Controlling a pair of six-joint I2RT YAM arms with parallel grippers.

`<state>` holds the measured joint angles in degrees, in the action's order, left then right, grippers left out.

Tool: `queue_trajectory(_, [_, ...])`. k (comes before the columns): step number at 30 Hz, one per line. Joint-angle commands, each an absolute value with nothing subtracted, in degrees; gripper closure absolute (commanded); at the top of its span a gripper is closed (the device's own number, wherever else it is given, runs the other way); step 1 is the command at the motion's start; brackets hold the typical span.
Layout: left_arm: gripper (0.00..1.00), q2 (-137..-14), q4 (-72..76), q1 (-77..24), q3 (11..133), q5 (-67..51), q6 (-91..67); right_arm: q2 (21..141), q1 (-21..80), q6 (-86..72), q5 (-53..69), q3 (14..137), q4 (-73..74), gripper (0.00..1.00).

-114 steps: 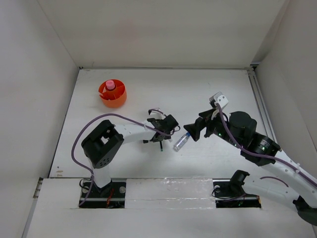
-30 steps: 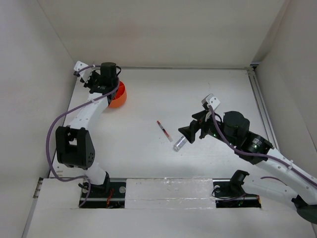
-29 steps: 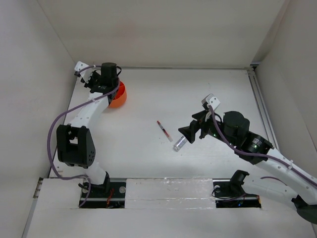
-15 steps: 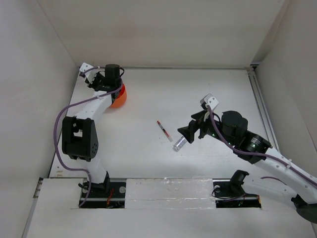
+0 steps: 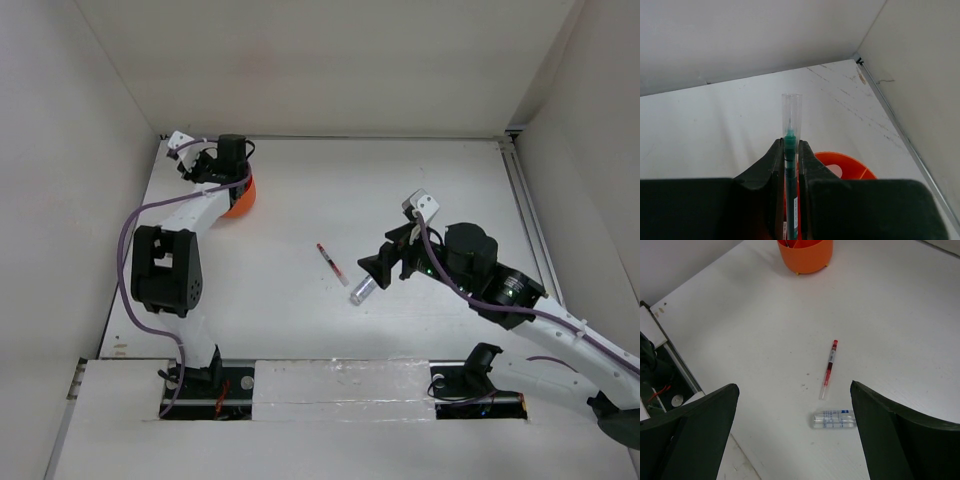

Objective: Sort the stationery into containers
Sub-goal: Place the pen in the storage box.

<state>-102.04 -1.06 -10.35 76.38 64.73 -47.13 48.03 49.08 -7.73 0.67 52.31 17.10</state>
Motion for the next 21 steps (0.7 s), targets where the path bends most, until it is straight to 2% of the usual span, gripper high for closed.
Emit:
queue_trajectory(1, [1.00,-102.83,-0.09,-10.02,78.13,65.92,-47.64,47.72,48.69,-7.21,1.49,52.29,14.15,0.01])
queue_trajectory(21, [1.00,-106.61,-2.29,-10.02,78.22,64.34,-51.59,49.31,48.69,-7.21,2.02,51.77,13.62,0.01])
